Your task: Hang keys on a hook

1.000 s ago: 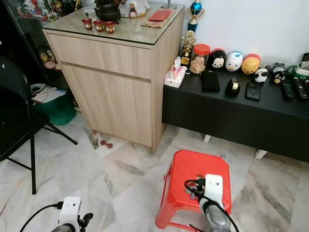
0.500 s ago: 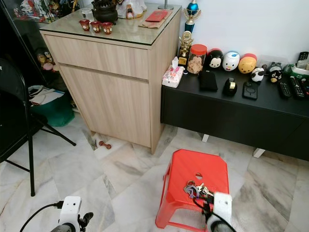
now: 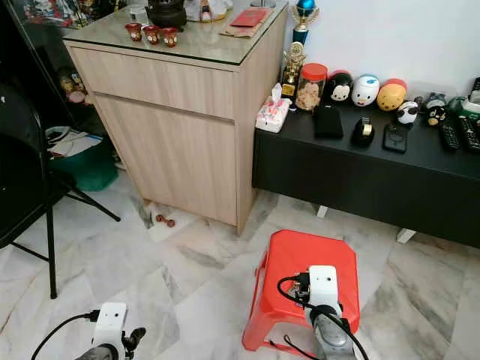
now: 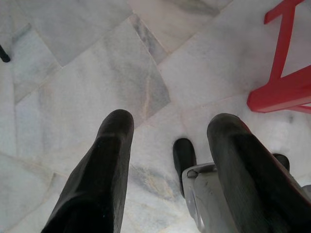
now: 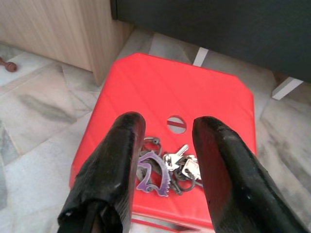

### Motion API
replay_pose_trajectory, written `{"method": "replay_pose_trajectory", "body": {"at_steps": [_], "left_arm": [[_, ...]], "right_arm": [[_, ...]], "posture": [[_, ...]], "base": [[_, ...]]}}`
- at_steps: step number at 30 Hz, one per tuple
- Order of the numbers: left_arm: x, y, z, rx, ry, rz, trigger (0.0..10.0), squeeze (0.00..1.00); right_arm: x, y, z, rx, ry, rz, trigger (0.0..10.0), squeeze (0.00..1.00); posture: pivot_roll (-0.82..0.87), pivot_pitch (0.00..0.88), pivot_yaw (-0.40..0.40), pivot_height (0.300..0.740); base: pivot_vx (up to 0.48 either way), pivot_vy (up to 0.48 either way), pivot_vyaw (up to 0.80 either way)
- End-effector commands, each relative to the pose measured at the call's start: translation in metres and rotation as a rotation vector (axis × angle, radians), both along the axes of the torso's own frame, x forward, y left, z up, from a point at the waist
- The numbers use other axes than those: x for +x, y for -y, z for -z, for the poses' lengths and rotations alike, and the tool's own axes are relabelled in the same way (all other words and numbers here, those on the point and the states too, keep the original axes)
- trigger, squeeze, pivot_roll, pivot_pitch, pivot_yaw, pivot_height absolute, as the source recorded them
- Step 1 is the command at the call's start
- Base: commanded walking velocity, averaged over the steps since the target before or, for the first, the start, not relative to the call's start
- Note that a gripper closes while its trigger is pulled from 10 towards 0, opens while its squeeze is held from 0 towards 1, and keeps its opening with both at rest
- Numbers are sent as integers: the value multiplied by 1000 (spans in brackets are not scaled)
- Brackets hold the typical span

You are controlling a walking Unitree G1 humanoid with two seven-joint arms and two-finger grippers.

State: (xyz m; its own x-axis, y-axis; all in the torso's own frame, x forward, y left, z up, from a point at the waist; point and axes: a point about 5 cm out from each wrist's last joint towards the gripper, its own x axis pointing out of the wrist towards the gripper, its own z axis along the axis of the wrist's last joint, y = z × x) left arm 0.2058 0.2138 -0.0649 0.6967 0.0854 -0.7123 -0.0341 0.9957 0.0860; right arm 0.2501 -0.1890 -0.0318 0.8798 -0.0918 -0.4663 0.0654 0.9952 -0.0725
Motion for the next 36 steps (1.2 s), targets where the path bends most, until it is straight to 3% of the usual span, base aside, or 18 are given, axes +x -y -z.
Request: {"method": "replay_pose_trajectory", "body": {"at_steps": [1, 15, 36], "left_arm": [[-7, 1, 5, -5, -26, -10, 10000, 0], [-8, 0, 5, -3, -33, -8, 10000, 0], [-10, 0, 7, -22, -50, -38, 10000, 0]], "right_arm": [[3, 1, -2, -16, 8, -4, 10000, 0], [9, -2, -7, -6, 28, -10, 10000, 0], [7, -1, -4, 26, 7, -40, 10000, 0]], "posture": [[89, 75, -20, 715], [92, 79, -14, 615], [95, 87, -15, 615]], "base": [[0, 0, 0], [0, 0, 0], [0, 0, 0]]}}
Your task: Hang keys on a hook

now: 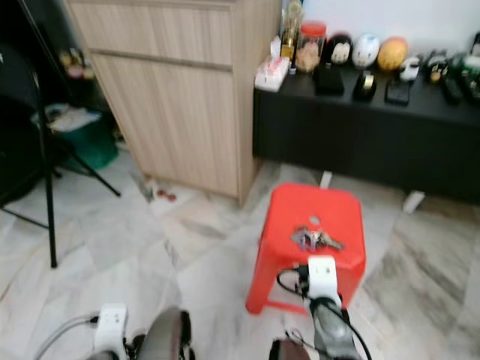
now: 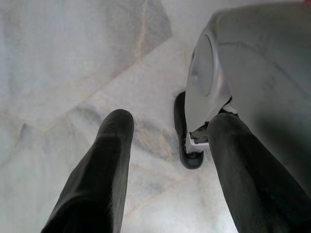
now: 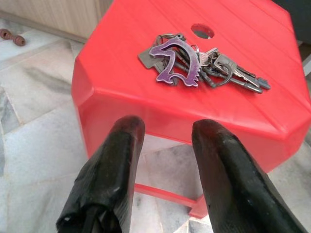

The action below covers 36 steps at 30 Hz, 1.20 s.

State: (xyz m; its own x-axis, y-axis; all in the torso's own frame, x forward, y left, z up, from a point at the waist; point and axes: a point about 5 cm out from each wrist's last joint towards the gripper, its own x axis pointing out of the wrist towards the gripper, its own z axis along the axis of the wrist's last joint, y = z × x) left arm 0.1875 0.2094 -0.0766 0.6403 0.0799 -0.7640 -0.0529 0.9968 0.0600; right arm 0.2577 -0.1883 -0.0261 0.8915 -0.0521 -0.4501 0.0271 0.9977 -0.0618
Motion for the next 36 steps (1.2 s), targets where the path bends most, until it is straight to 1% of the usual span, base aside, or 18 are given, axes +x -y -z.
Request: {"method": "replay_pose_trajectory", "body": {"at_steps": [1, 5, 8, 10, 12, 14, 16, 18, 20, 30, 32, 34, 36], "left_arm": [[8, -5, -5, 7, 24, -14, 10000, 0], [8, -5, -5, 6, 26, -16, 10000, 0], [7, -5, -5, 2, 26, -19, 10000, 0], [7, -5, -5, 2, 26, -19, 10000, 0], [7, -5, -5, -1, 26, -26, 10000, 0], [7, -5, -5, -1, 26, -27, 10000, 0], [7, -6, -5, 0, 26, -26, 10000, 0], [8, -5, -5, -1, 26, -25, 10000, 0], [8, -5, -5, -1, 26, -23, 10000, 0], [6, -3, -4, -6, 20, -12, 10000, 0], [6, -3, -4, -7, 17, -12, 10000, 0], [6, -3, -3, -7, 15, -12, 10000, 0], [6, -2, -3, -11, 18, -10, 10000, 0]], "right_arm": [[-1, -1, 1, 18, -10, -2, 10000, 0], [0, -3, 1, 7, -9, -1, 10000, 0], [0, -5, 2, 27, -11, -9, 10000, 0], [0, -5, 2, 27, -11, -9, 10000, 0], [0, -10, 2, 19, -6, -42, 10000, 0], [-1, -11, 1, 17, 1, -50, 10000, 0], [-1, -12, 2, 18, -1, -57, 10000, 0], [-1, -11, 2, 23, 5, -55, 10000, 0], [-2, -10, 2, 34, 4, -38, 10000, 0], [-4, 0, 3, 17, -7, -5, 10000, 0], [-5, 3, 4, 33, -19, 32, 10000, 0], [-5, 3, 4, 37, -22, 42, 10000, 0], [-6, 5, 6, 50, -44, 77, 10000, 0]], "posture": [[93, 88, -15, 615], [93, 86, -15, 615], [95, 81, -17, 615], [95, 81, -17, 615], [96, 76, -17, 615], [96, 75, -17, 615], [95, 71, -17, 615], [96, 68, -16, 615], [94, 65, -16, 615], [88, 54, -17, 615], [90, 53, -19, 615], [91, 53, -19, 615], [91, 52, -18, 615]], "base": [[0, 0, 0], [0, 0, 0], [257, 0, 0], [274, 0, 0], [296, 0, 0], [315, 0, 0], [319, 0, 553], [319, 0, 544], [319, 0, 0], [326, 0, 0], [289, 0, 0], [244, 0, 0], [0, 0, -303]]}}
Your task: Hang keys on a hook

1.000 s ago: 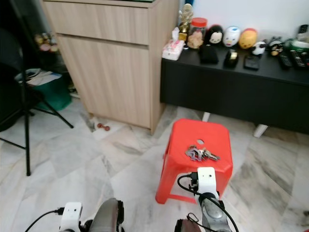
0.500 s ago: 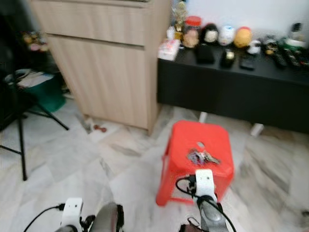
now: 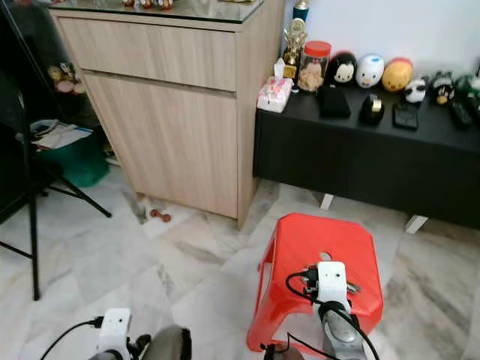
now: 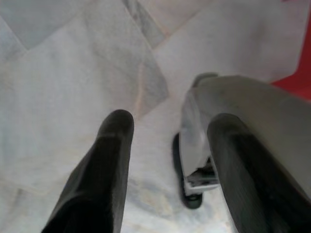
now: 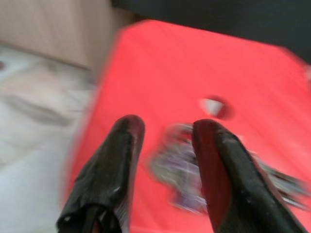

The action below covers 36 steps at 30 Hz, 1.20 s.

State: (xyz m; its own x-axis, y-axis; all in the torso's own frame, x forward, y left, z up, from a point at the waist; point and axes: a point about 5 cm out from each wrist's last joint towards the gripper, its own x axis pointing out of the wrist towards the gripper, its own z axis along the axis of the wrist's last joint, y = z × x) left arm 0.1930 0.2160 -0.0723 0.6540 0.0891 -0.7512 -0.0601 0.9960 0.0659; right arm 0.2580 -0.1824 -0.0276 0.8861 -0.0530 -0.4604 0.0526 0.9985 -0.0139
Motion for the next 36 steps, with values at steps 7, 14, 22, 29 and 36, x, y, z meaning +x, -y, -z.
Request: {"method": "replay_pose_trajectory", "body": {"at_steps": [7, 14, 22, 29, 36], "left_arm": [[0, 5, 1, -22, 7, -5, 10000, 0], [1, 4, 0, -20, 7, -5, 10000, 0], [1, 4, 0, -18, 7, 10, 10000, 0], [2, 5, 0, -16, 9, 10, 10000, 0], [2, 4, -1, -9, 10, 11, 10000, 0]], "right_arm": [[-7, 12, 5, 29, -38, 62, 10000, 0], [-4, 11, 3, 32, -19, 66, 10000, 0], [0, 9, 0, 45, -4, 69, 10000, 0], [2, 7, -2, 53, 0, 50, 10000, 0], [2, 3, -2, 68, 1, 25, 10000, 0]], "posture": [[93, 54, -20, 615], [90, 60, -19, 615], [91, 64, -15, 615], [96, 67, -17, 615], [96, 71, -18, 615]], "base": [[0, 0, -696], [0, 0, -203], [0, 0, 0], [0, 0, 0], [37, 0, 0]]}}
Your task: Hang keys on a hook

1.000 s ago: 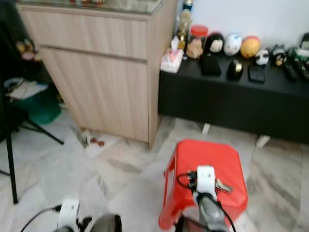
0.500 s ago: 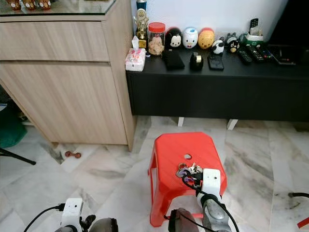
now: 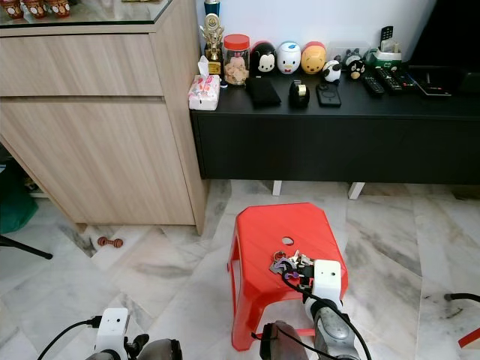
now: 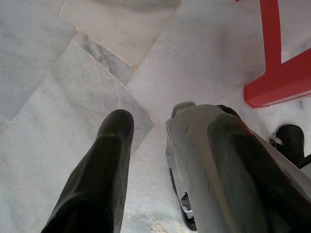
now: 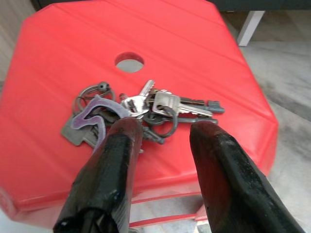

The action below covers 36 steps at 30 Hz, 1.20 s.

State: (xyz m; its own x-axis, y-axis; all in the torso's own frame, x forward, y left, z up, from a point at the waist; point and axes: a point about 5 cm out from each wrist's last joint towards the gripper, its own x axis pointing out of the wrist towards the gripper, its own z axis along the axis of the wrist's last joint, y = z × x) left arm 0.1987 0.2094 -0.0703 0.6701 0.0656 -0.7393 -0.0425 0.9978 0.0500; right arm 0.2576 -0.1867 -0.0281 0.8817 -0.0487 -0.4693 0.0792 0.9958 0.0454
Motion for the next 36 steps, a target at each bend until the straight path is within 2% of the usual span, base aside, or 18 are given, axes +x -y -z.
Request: {"method": "replay_pose_trajectory", "body": {"at_steps": [1, 15, 18, 28, 36], "left_arm": [[-3, -2, 1, 5, -9, -9, 10000, 0], [-3, -2, 1, 10, -4, -16, 10000, 0], [-3, -2, 1, 14, -3, -21, 10000, 0], [-2, -2, 1, 21, 0, -18, 10000, 0], [-3, -2, 1, 19, -1, -20, 10000, 0]], "right_arm": [[3, -2, -2, 10, 9, -11, 10000, 0], [3, 0, -2, 3, 4, -2, 10000, 0], [2, 0, -1, 11, -5, -10, 10000, 0], [-9, -9, 11, 129, -113, -144, 10000, 0], [-17, -15, 19, 179, -193, -186, 10000, 0]], "posture": [[97, 71, -19, 615], [94, 76, -23, 615], [92, 72, -21, 615], [86, 75, -20, 615], [88, 83, -19, 615]], "base": [[281, 0, 0], [301, 0, 0], [0, 0, 0], [0, 0, 0], [0, 0, 0]]}}
